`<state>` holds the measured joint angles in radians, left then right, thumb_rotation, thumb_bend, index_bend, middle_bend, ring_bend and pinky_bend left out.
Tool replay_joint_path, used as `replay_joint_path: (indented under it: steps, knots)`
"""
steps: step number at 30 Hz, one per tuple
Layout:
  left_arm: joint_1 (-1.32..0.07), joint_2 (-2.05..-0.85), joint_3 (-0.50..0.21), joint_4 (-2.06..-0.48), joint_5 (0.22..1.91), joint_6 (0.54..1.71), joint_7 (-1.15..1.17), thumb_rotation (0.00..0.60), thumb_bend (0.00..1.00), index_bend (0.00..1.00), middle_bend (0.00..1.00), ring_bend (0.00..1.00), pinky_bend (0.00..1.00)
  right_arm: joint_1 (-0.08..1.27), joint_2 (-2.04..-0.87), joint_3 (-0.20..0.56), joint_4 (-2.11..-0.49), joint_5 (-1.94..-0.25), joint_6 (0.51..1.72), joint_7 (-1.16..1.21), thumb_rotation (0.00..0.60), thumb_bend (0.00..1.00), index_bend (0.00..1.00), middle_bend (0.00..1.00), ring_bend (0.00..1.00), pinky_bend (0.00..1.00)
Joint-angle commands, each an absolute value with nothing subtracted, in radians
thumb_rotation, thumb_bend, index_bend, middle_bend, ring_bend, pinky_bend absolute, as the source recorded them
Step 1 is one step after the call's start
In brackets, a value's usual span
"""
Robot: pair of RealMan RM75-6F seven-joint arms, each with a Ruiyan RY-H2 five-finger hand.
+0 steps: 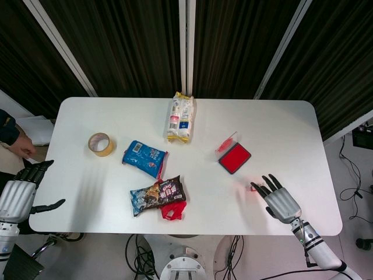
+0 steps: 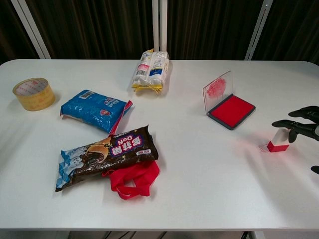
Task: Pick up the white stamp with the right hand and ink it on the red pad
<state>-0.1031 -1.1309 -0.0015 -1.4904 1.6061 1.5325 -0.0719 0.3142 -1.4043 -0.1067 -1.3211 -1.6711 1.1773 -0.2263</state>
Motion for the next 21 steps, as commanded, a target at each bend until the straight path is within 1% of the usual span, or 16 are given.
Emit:
replay_joint_path:
  steps: [1, 4, 6, 10, 13, 16, 19, 20, 21]
  knots:
    - [-0.103, -1.130, -0.002, -1.492, 1.607, 1.534, -0.070, 0.405, 0.00, 0.10, 0.15, 0.17, 0.26, 0.313, -1.401, -0.109, -1.322, -1.669, 1.176, -0.226, 0.600, 0.24, 0.00, 0.29, 0.00, 0.00]
    - [-0.101, -1.128, -0.001, -1.495, 1.606, 1.534, -0.068, 0.405, 0.00, 0.10, 0.15, 0.17, 0.26, 0.311, -1.394, -0.117, -1.326, -1.679, 1.183, -0.220, 0.600, 0.25, 0.00, 0.30, 0.00, 0.00]
    - [-0.101, -1.127, -0.001, -1.497, 1.605, 1.533, -0.067, 0.406, 0.00, 0.10, 0.15, 0.17, 0.26, 0.307, -1.389, -0.126, -1.326, -1.700, 1.208, -0.199, 0.600, 0.25, 0.00, 0.31, 0.00, 0.00]
    - [-0.102, -1.126, -0.002, -1.500, 1.606, 1.534, -0.063, 0.407, 0.00, 0.10, 0.15, 0.16, 0.26, 0.279, -1.385, -0.140, -1.297, -1.797, 1.366, -0.116, 0.600, 0.26, 0.00, 0.35, 0.00, 0.00]
    - [-0.105, -1.125, -0.003, -1.501, 1.608, 1.533, -0.065, 0.406, 0.00, 0.10, 0.15, 0.15, 0.26, 0.257, -1.368, -0.138, -1.307, -1.831, 1.456, -0.093, 0.600, 0.25, 0.00, 0.35, 0.00, 0.00]
    - [-0.108, -1.127, -0.003, -1.502, 1.611, 1.530, -0.067, 0.405, 0.00, 0.10, 0.15, 0.15, 0.26, 0.252, -1.349, -0.115, -1.343, -1.818, 1.477, -0.120, 0.600, 0.24, 0.00, 0.33, 0.00, 0.00]
    - [-0.109, -1.129, 0.000, -1.502, 1.616, 1.527, -0.068, 0.406, 0.00, 0.10, 0.15, 0.15, 0.26, 0.264, -1.340, -0.082, -1.375, -1.770, 1.433, -0.171, 0.600, 0.23, 0.00, 0.25, 0.00, 0.00]
    - [-0.109, -1.128, 0.001, -1.502, 1.617, 1.527, -0.067, 0.408, 0.00, 0.11, 0.15, 0.15, 0.26, 0.271, -1.337, -0.070, -1.386, -1.753, 1.413, -0.197, 0.600, 0.23, 0.00, 0.23, 0.04, 0.06]
    - [-0.108, -1.127, 0.002, -1.502, 1.617, 1.528, -0.067, 0.410, 0.00, 0.11, 0.15, 0.15, 0.26, 0.279, -1.334, -0.058, -1.398, -1.736, 1.390, -0.230, 0.600, 0.23, 0.01, 0.21, 0.12, 0.20]
